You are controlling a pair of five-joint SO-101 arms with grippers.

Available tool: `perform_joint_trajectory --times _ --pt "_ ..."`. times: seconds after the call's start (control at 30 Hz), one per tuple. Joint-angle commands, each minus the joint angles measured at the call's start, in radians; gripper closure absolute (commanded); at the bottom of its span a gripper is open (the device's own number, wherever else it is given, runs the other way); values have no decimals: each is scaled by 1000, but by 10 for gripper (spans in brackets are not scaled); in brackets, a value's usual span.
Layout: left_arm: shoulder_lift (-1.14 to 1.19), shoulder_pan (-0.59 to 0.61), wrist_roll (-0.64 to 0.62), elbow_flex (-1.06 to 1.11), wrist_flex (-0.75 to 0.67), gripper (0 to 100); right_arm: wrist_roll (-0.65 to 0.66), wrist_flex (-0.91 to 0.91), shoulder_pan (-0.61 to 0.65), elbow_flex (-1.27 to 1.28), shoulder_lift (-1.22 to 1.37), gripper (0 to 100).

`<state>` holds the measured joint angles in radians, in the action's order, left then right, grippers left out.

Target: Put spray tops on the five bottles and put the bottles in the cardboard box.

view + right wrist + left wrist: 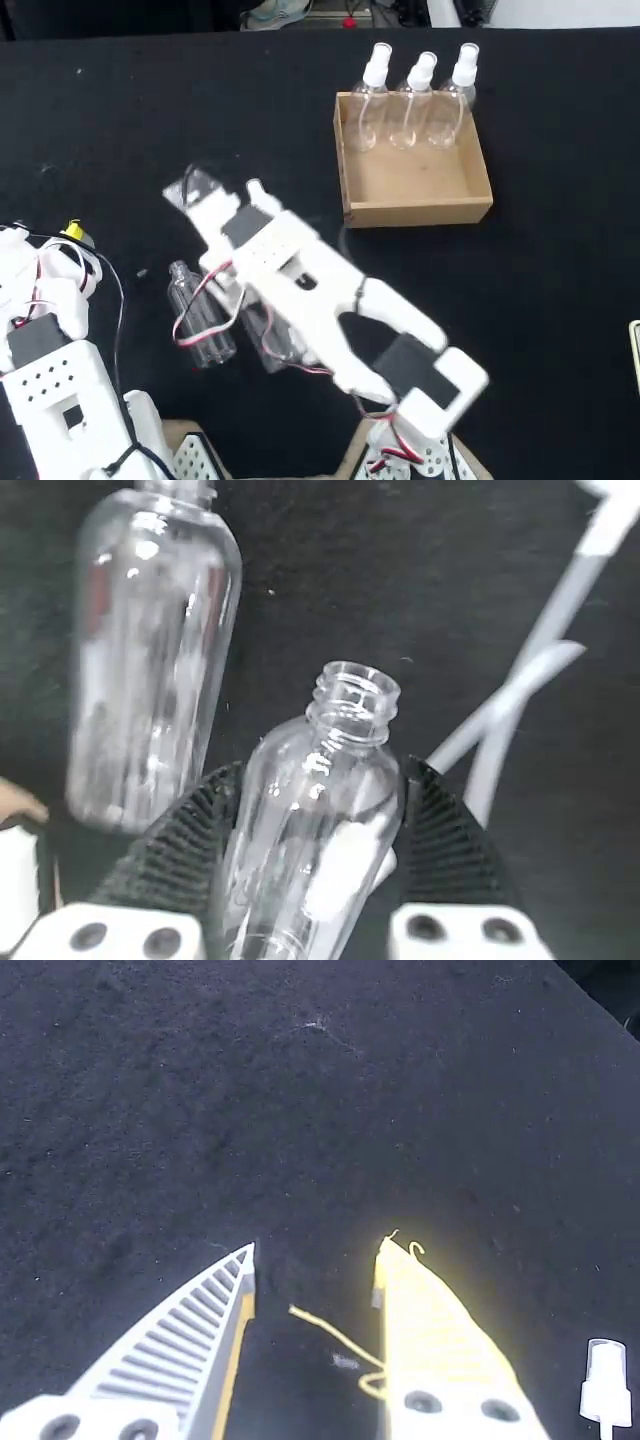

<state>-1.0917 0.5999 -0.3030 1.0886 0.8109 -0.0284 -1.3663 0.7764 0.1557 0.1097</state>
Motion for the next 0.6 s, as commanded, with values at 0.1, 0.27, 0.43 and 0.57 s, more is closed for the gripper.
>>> perform_joint_trajectory --times 0.1,0.27,0.43,0.57 --pt "0 -13 -3 -8 -20 812 239 -404 -382 -366 -283 891" --pt "0 -13 -5 -10 -20 812 434 -344 -884 -323 -363 890" --pt "0 -15 -6 -12 -20 812 560 -222 -1250 -222 -332 890" --pt "0 -15 -6 -12 -20 812 620 -15 -1442 -94 -243 890"
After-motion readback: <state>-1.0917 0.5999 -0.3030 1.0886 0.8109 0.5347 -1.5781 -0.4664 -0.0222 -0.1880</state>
